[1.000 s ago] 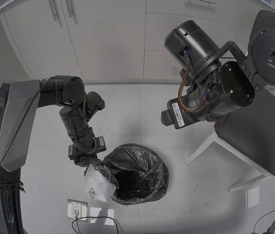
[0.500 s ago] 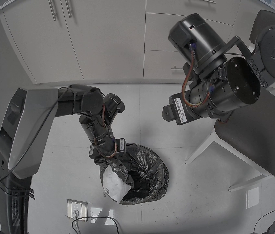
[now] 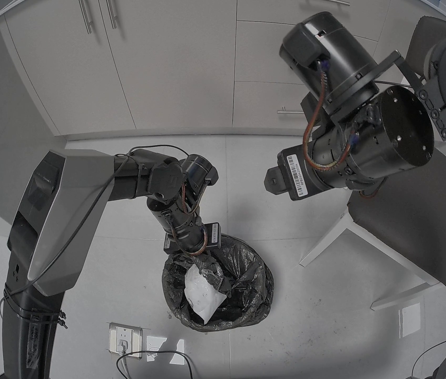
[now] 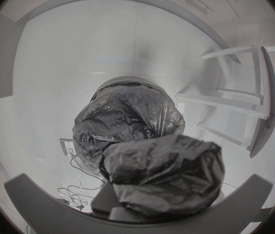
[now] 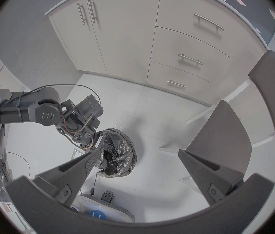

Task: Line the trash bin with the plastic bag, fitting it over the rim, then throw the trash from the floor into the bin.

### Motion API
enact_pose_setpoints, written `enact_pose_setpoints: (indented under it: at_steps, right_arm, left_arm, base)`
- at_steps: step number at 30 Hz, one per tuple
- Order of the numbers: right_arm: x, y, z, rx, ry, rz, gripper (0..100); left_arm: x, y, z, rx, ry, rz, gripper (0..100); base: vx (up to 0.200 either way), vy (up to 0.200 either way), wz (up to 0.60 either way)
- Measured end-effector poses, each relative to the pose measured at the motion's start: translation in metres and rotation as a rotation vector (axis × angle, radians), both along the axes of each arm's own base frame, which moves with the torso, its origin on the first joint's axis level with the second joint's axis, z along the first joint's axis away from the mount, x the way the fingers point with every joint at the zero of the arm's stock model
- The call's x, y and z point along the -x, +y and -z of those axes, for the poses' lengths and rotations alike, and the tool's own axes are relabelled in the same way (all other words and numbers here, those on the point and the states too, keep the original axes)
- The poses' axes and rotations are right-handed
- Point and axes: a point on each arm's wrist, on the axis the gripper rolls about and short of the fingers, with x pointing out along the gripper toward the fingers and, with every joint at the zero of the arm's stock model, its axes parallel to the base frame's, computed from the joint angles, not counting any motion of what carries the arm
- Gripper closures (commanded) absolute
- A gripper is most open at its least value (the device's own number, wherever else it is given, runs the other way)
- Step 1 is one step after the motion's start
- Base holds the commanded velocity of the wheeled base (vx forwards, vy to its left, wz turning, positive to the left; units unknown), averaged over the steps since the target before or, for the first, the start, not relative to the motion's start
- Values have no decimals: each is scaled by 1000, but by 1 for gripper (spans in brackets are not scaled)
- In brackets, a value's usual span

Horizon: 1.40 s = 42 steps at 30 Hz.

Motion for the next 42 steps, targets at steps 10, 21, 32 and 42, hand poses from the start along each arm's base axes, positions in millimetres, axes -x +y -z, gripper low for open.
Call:
enact_pose_setpoints:
  at_steps: [10,21,32,42]
  right_arm:
    - [5,1,-2,-2,-9,-2,0]
    - [5,1,-2,-17,-8,11,0]
    - [5,2,-2,-17,-6,9,0]
    - [4,3,-1,-25,-9,9,0]
  left_arm:
    - [-1,-3,0,15,-20,6,0]
    - [-9,-6,0,55,-74,-14,0]
    - [-17,3,5,76,-45,-130,100]
    - [-22,4,21,71,-27,-139,100]
  base:
    - [0,0,0]
    - [0,0,0]
    - [0,0,0]
    - [0,0,0]
